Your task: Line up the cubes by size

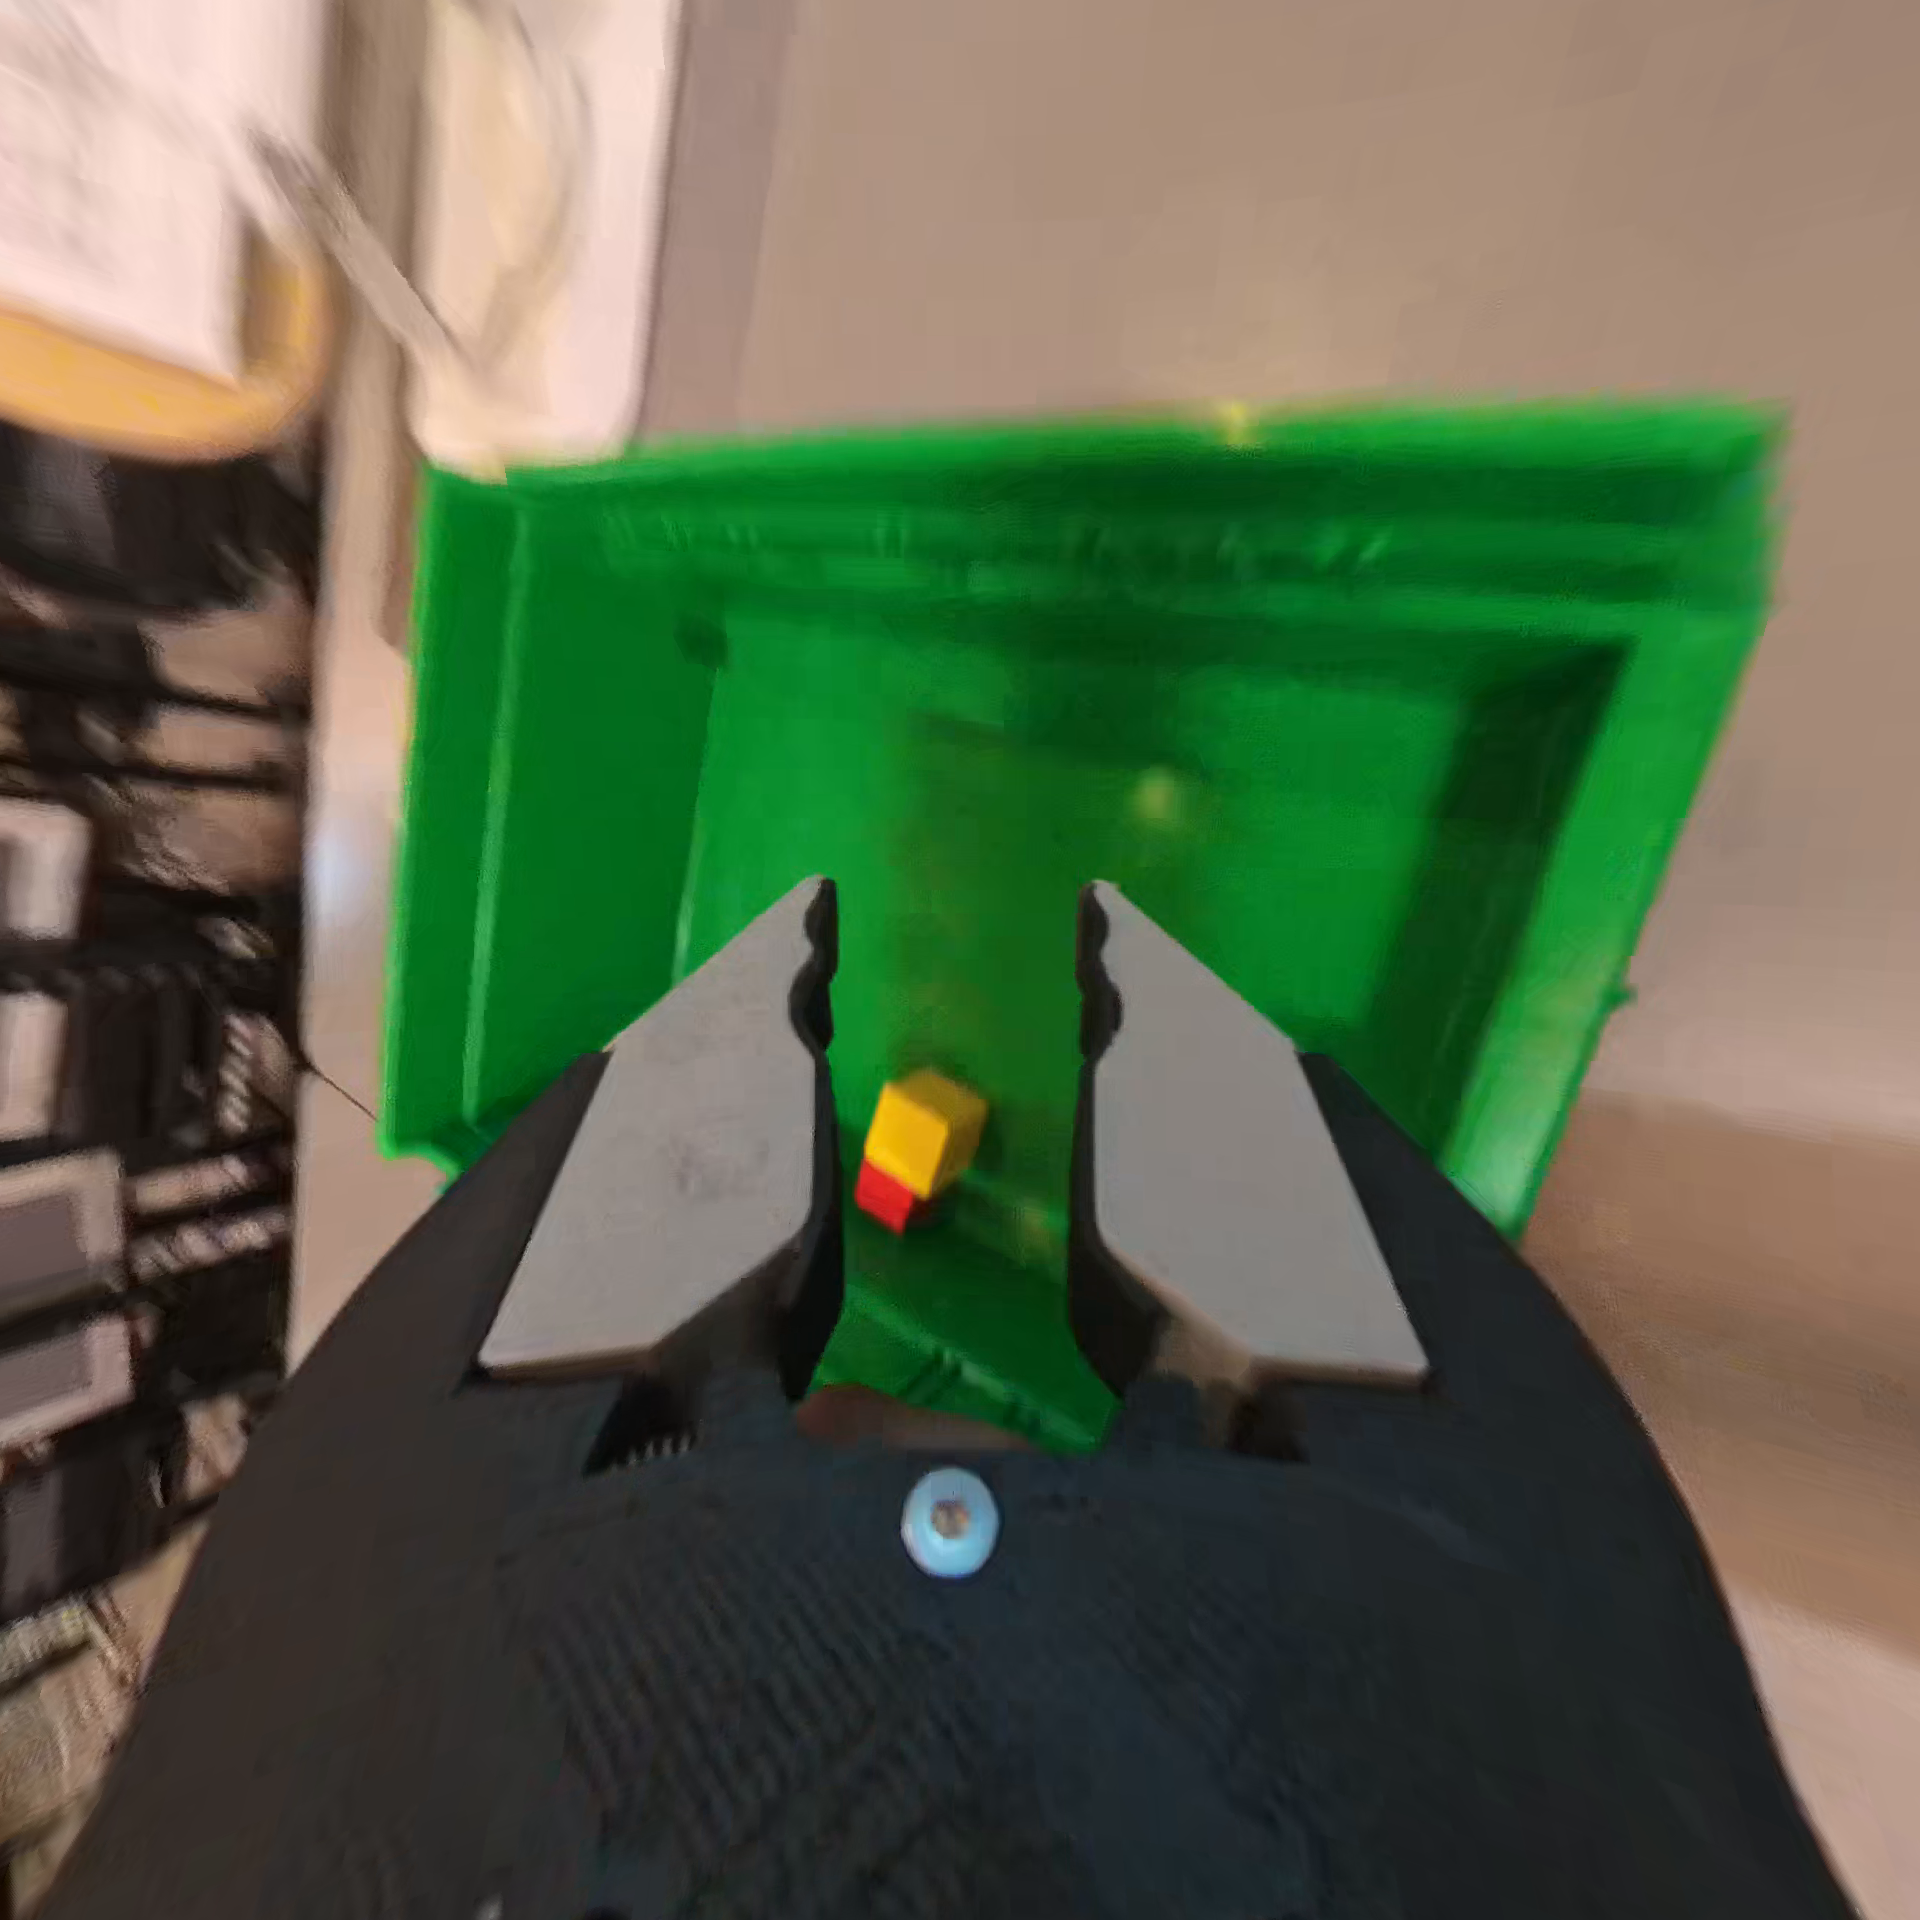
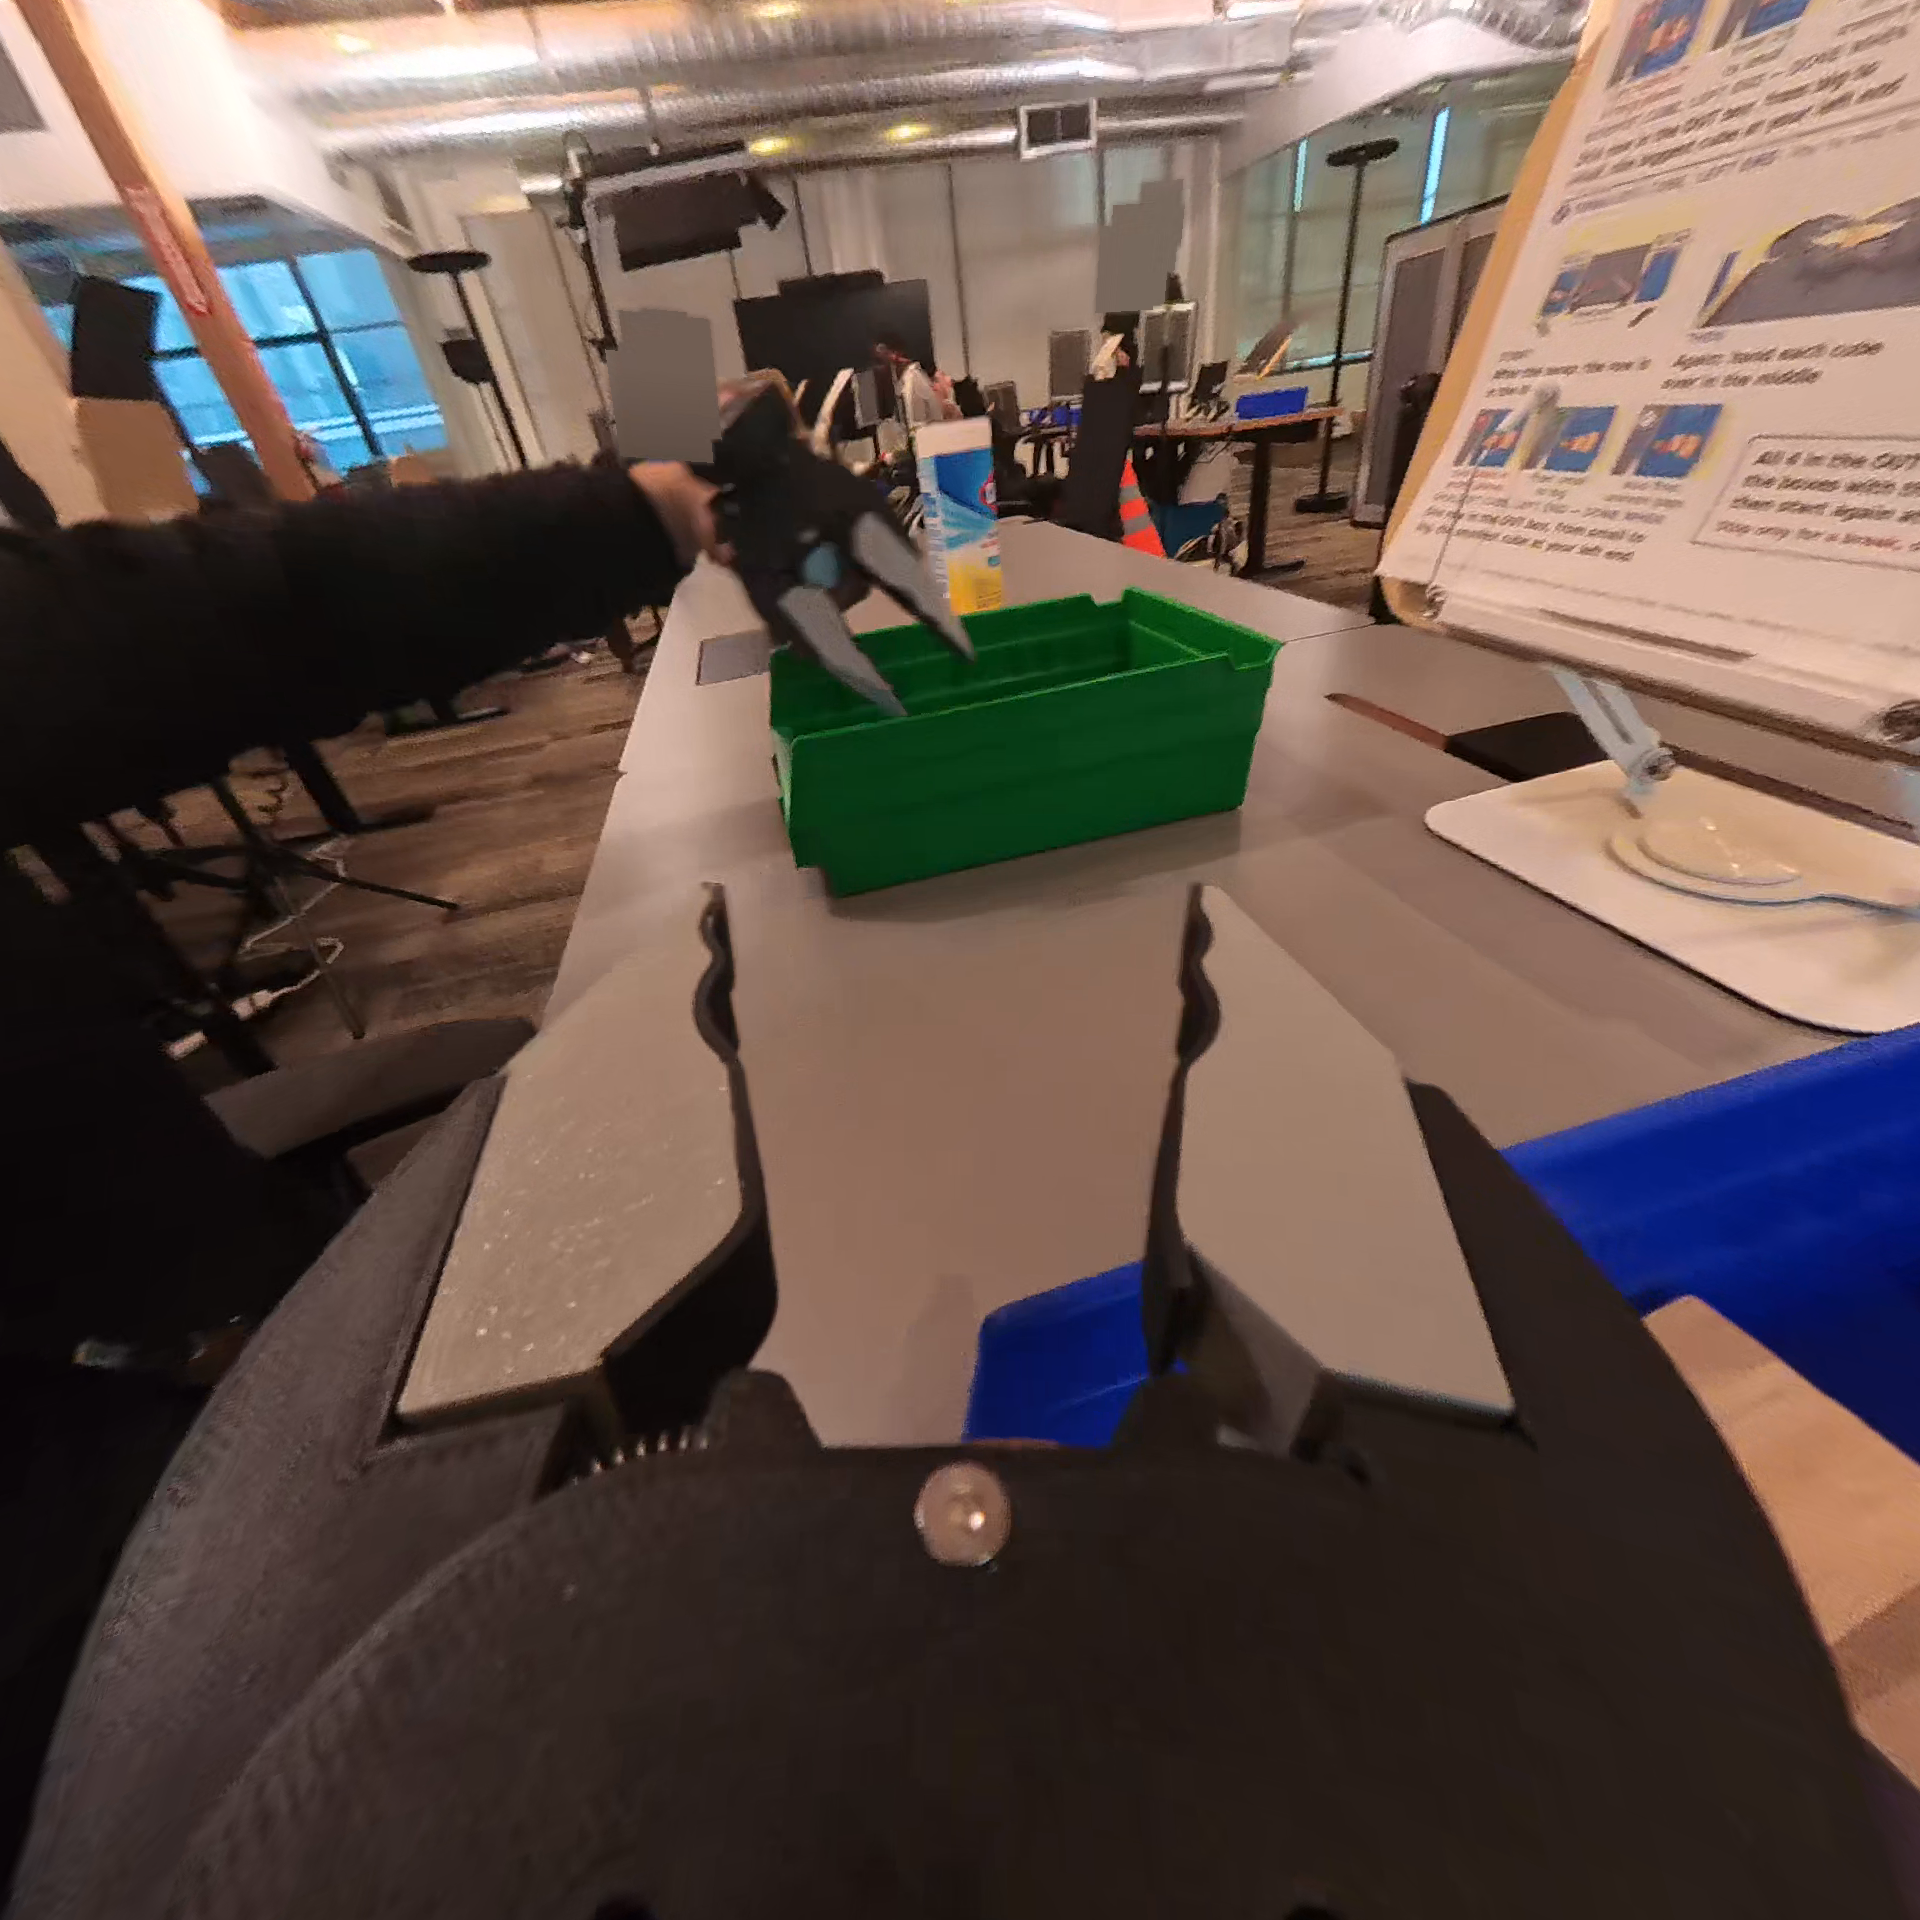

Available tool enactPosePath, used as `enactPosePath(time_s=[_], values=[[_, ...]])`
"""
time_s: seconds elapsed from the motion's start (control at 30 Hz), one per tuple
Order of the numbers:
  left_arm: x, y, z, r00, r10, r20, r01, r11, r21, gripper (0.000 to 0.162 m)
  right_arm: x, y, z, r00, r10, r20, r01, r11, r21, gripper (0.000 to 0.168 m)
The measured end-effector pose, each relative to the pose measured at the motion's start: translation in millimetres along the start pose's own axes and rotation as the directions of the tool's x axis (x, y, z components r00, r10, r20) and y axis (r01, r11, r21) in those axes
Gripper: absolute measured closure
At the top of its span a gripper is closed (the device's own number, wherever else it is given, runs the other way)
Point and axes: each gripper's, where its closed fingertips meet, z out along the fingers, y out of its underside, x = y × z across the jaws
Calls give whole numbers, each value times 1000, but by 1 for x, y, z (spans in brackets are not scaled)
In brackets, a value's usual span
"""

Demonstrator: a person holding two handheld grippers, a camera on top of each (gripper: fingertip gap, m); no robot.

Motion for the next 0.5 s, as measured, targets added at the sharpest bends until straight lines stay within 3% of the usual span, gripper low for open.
enactPosePath(time_s=[0.07, 0.13, 0.2, 0.4, 0.5], values=[[-7, 29, 14, 996, -43, -84, 30, 988, -150, 108, -2, 8, -1, 1000, -26, 11, 26, 999, -25, 82], [-10, 51, 25, 991, -21, -131, -10, 972, -234, 115, -1, 14, -3, 999, -41, 2, 41, 998, -42, 82], [-9, 69, 36, 987, 19, -162, -67, 952, -299, 120, 0, 13, -3, 1000, -23, 5, 23, 999, -35, 81], [-11, 109, 50, 959, 126, -252, -235, 853, -466, 113, 0, 12, 0, 1000, -23, -3, 23, 999, -33, 82], [-4, 111, 50, 934, 130, -332, -288, 824, -487, 130, 0, 11, 0, 1000, -22, -6, 21, 999, -28, 85]])
